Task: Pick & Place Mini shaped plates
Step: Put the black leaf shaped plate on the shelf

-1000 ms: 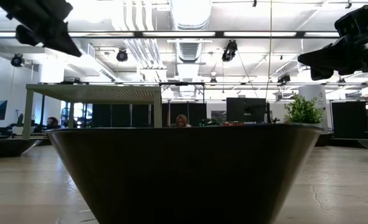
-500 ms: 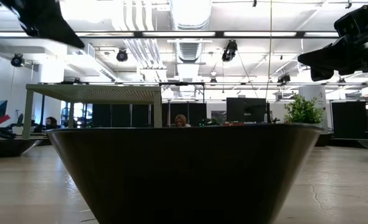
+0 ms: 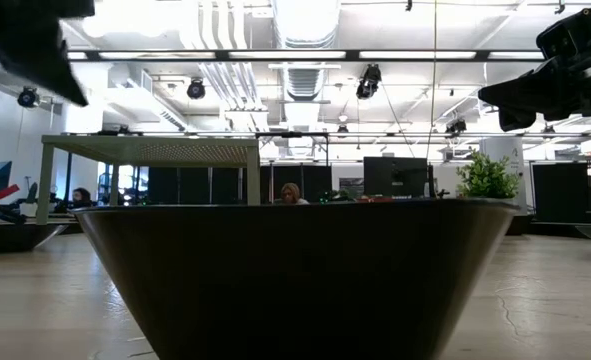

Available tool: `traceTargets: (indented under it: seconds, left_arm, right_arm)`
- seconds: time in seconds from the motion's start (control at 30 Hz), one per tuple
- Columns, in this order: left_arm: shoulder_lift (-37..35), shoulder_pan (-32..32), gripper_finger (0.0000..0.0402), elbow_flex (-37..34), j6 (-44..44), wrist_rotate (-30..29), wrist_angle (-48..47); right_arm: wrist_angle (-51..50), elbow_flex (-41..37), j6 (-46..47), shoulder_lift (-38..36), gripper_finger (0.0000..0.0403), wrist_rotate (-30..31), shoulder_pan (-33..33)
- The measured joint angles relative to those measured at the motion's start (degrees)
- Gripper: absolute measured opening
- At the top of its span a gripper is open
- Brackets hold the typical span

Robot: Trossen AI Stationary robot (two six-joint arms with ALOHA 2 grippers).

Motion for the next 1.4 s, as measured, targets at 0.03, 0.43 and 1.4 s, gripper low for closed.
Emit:
traceTargets:
  seconds: [0.03, 0.43, 1.4]
  left_arm:
    - [0.1, 0.0, 0.0, 0.0, -2.6, 0.6, -1.7]
    - [1.7, 0.3, 0.0, 0.0, -25.2, 8.3, -14.6]
    - [8.6, 8.2, 0.0091, -4.0, -31.1, 13.3, -14.9]
  right_arm:
    - [0.0, 0.0, 0.0, 0.0, 0.0008, 0.0, 0.0]
    - [0.0, 0.0, 0.0, 0.0, 0.0008, 0.0, 0.0]
    - [0.0, 0.0, 0.0, 0.0, 0.0008, 0.0, 0.0]
